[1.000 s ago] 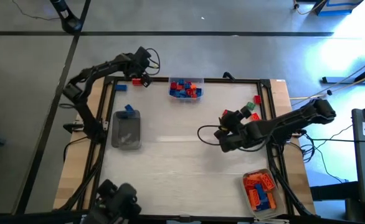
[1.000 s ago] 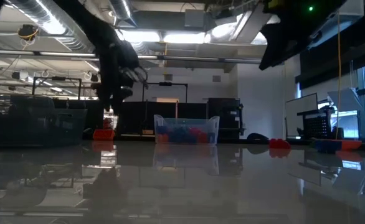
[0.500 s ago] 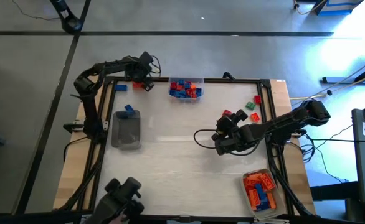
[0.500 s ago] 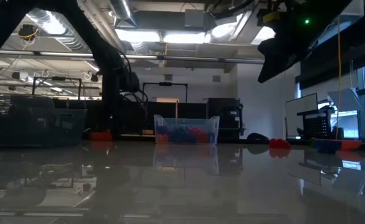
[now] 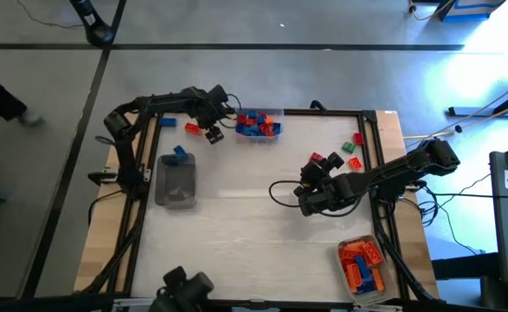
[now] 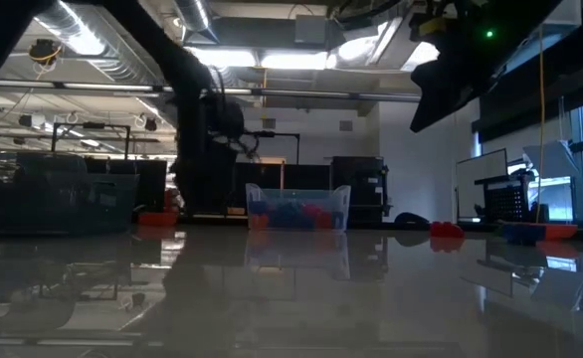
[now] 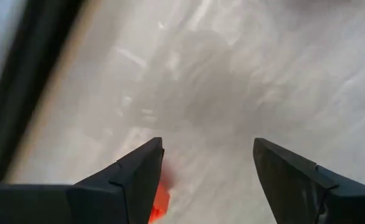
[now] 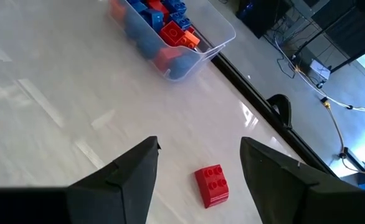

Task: Sort blocks by size
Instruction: Put the orange 8 stud game piece into the gray bin

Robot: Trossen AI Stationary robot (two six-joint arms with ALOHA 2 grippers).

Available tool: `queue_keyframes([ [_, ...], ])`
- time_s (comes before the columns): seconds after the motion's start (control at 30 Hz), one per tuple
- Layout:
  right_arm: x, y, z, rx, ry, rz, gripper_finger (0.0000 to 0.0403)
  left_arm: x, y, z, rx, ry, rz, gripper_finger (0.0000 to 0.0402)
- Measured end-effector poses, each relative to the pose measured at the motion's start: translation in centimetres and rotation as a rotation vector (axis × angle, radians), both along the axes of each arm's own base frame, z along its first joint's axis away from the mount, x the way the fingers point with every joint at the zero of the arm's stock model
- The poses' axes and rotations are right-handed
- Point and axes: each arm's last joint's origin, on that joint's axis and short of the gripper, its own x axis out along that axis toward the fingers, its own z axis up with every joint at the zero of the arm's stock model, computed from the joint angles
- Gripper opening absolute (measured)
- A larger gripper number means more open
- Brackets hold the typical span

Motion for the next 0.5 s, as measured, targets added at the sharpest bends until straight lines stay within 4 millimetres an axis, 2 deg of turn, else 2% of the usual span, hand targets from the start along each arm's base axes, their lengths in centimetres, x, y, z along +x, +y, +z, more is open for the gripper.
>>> queue_keyframes([
  [0.13,0.0,0.0,0.0,0.001,-0.003,0.001,0.0227,0.4,-1.6,2.3,0.087,0.030,-0.099,0.0237],
  [0.23,0.0,0.0,0.0,0.002,-0.005,0.001,0.0227,0.1,-2.1,3.1,0.114,0.087,-0.202,0.0237],
  [0.33,0.1,0.0,0.0,0.009,-0.012,0.001,0.0227,-0.6,-2.0,2.9,0.121,0.167,-0.290,0.0237],
  [0.5,0.2,0.1,0.0,0.020,-0.026,0.003,0.0227,-2.2,-1.5,1.4,0.091,0.240,-0.376,0.0237],
])
